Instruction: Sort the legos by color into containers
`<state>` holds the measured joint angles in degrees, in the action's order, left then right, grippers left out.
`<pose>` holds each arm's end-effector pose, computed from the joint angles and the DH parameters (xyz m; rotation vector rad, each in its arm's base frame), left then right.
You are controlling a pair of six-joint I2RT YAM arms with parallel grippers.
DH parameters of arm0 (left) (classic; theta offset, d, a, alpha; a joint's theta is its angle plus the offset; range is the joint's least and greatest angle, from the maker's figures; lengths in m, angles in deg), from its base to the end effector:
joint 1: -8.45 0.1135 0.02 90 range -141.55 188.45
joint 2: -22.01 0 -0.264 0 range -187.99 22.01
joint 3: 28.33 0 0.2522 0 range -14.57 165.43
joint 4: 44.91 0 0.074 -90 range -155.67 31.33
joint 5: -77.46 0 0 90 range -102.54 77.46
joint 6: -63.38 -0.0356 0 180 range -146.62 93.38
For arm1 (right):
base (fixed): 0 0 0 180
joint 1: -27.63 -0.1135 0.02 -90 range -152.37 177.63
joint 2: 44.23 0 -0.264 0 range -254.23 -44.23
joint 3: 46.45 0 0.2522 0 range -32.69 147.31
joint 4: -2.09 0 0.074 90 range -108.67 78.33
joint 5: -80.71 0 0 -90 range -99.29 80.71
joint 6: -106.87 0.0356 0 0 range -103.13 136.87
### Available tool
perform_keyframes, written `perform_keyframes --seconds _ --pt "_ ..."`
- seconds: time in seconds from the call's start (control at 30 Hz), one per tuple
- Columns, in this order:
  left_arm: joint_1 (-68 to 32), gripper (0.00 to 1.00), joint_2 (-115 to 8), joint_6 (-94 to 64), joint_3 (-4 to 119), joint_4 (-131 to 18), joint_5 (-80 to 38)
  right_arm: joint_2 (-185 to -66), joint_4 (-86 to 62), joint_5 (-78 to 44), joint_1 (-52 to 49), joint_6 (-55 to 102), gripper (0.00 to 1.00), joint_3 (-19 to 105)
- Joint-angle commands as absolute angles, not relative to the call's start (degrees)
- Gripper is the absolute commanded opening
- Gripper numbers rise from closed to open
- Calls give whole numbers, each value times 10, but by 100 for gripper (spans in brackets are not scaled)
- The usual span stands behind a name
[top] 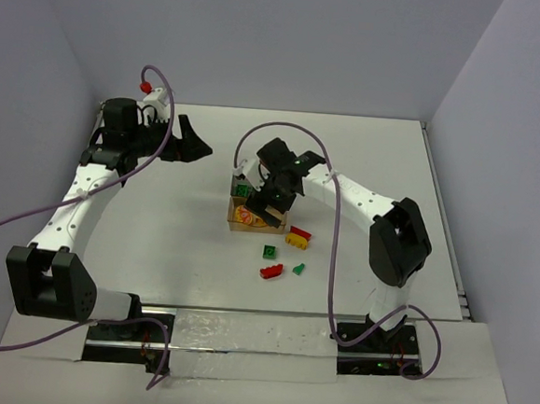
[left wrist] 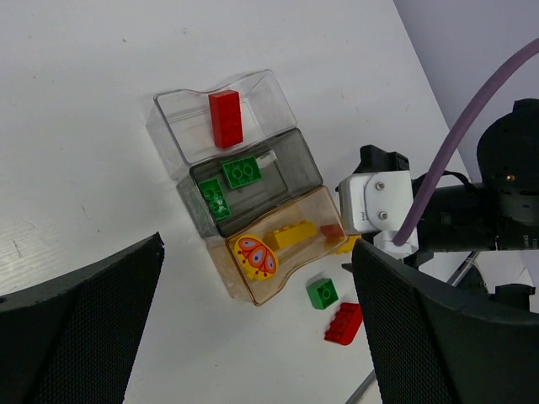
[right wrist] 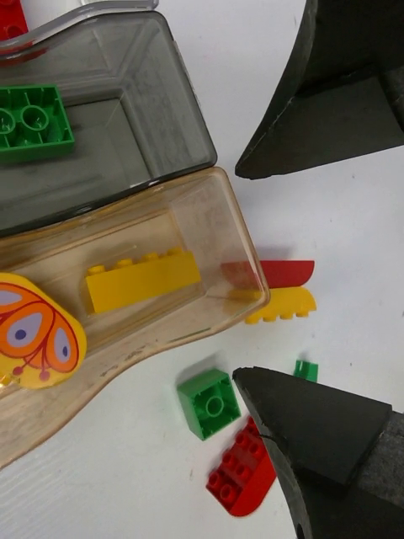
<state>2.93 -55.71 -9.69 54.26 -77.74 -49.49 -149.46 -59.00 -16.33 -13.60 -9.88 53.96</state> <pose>0.3022 -0.0507 0.3448 0.2042 2.0617 -0.9034 0.2869 0.2572 0.2472 -1.5559 2.2435 0.2400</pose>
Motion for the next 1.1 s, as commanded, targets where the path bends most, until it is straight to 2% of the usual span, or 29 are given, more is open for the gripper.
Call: perform_keyframes --seconds 0.0,0.13,0.33,0.43,0.6,0.77,1.07 --pt "33 99 -546 -101 550 -762 -504 -1431 -626 -228 -138 -92 100 575" --pt "38 99 -539 -102 550 -759 -520 -1377 -639 -324 -159 -111 97 525" --pt "49 99 -543 -115 551 -761 -603 -1280 -646 -420 -209 -243 93 396" --pt "51 99 -543 -118 554 -764 -622 -1272 -642 -406 -250 -287 89 357" --pt "51 99 -538 -112 552 -760 -619 -1278 -586 -354 -297 -317 73 301" --pt "51 99 -542 -110 546 -757 -628 -1292 -528 -305 -307 -333 71 261" --pt "51 99 -541 -119 537 -761 -629 -1339 -487 -263 -307 -323 66 274"
